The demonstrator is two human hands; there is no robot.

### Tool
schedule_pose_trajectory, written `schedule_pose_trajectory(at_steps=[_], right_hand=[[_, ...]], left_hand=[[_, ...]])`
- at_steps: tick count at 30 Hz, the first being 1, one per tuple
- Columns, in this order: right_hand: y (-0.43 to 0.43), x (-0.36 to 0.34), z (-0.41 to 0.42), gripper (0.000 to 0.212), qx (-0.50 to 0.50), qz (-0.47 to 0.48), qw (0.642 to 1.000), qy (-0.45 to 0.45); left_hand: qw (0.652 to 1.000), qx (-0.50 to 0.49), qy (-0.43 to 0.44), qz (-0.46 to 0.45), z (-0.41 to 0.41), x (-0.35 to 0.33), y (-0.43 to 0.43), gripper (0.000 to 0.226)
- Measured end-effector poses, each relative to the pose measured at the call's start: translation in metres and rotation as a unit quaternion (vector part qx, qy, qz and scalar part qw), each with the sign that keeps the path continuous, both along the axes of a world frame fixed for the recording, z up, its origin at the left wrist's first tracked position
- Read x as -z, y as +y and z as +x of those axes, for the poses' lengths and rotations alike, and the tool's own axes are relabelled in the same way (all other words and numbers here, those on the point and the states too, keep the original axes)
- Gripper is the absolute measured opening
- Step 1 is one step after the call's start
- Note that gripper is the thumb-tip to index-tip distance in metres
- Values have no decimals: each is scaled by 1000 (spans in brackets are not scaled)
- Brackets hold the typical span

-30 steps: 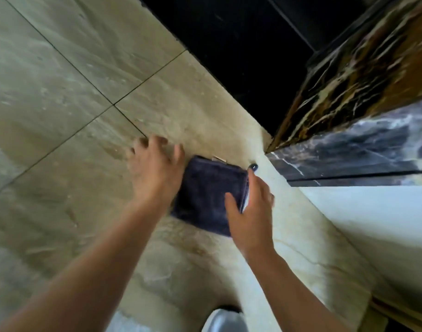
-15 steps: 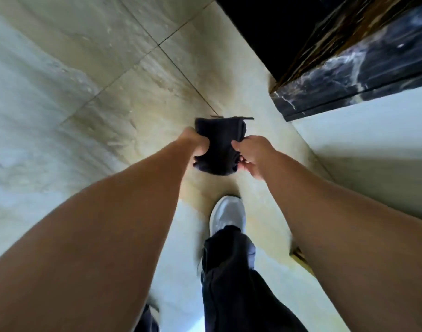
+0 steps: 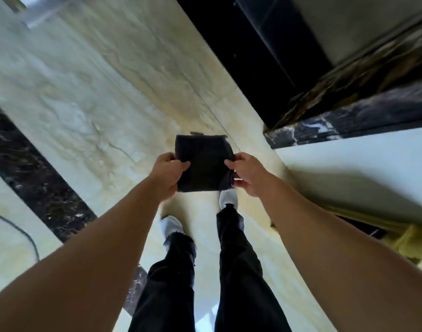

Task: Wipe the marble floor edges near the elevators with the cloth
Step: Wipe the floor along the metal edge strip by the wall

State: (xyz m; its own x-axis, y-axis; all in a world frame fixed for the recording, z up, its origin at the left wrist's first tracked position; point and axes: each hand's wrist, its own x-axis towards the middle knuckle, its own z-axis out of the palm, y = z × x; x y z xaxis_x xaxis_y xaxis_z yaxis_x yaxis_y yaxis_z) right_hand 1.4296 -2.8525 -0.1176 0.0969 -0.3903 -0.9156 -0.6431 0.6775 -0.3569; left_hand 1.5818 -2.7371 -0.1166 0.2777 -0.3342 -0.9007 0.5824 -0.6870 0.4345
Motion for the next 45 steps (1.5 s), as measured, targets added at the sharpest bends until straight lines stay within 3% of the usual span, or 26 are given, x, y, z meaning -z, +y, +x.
schedule_pose_trajectory(at_steps=[4, 8, 15, 18, 20, 22, 26, 29, 33, 37, 45], right_hand=[[-4, -96, 65, 18, -60, -23, 998, -28], [-56, -149, 116, 10, -83, -58, 993, -67], [-198, -160, 185, 14, -86, -90, 989, -84], [-284, -144, 218, 17, -86, -92, 989, -83], [-328, -132, 230, 17, -90, -113, 987, -64], [-372, -110, 247, 21, -104, -118, 987, -36], [-437, -50, 279, 12, -113, -108, 987, -28], [-478, 17, 306, 8, -106, -108, 988, -30], [-525, 132, 349, 8, -84, -100, 991, -33], [-580, 248, 396, 9, -132, -108, 985, 0], [-698, 460, 498, 15, -160, -307, 938, 9]], left_hand=[[996, -48, -68, 21, 55, -101, 6, 17], [990, -68, -120, 0, 108, -153, -34, 10], [983, -124, -133, -35, 181, -159, -172, 18], [984, -160, -64, -33, 216, -135, -253, 29], [991, -133, 27, -14, 234, -119, -296, 41], [989, -99, 109, 9, 253, -99, -337, 37], [982, -145, 114, 40, 290, -41, -400, 33], [989, -139, 46, 30, 322, 25, -442, 39], [992, -102, -58, 40, 365, 145, -502, 27], [984, -95, -142, 57, 403, 263, -557, 26], [959, -225, -147, -86, 480, 478, -668, 24]])
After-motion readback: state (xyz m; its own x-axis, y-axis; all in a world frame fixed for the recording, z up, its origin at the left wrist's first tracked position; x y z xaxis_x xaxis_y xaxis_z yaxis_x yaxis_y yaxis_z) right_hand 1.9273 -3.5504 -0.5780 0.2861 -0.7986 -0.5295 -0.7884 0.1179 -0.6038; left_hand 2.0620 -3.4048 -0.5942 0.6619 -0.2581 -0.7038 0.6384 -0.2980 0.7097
